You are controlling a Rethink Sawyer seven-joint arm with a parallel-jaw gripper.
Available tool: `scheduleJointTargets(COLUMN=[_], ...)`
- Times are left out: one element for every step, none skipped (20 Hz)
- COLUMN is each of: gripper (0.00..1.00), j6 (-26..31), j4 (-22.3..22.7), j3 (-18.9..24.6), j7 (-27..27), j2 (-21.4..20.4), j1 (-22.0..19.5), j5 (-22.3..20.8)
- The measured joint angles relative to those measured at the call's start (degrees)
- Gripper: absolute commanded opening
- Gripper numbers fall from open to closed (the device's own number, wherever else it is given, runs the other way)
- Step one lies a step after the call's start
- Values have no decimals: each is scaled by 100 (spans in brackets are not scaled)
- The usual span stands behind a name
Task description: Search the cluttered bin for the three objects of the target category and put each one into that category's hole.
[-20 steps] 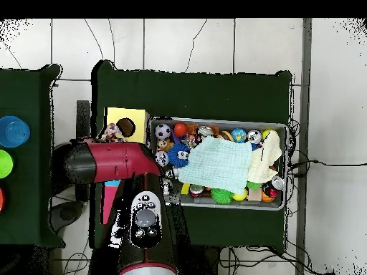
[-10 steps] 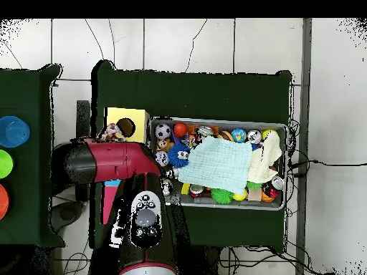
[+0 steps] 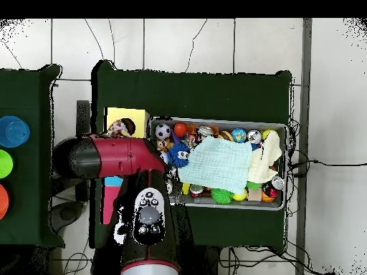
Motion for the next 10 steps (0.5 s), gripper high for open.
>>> scheduleJointTargets(gripper=[0, 0, 0, 0, 0, 0, 0, 0, 0, 0], j6=[62, 140, 231, 309, 435, 540, 644, 707, 735, 800], j4=[-41, -89, -144, -189, -255, -312, -369, -407, -426, -486], j3=[-20, -41, -59, -70, -84, -95, -105, -112, -116, -126], j7=[0, 0, 0, 0, 0, 0, 0, 0, 0, 0], j2=[4, 7, 11, 14, 18, 23, 28, 33, 36, 47], j1=[1, 0, -1, -3, -6, -6, -6, -6, -6, -7], j5=[-1, -1, -1, 2, 15, 22, 29, 32, 34, 40])
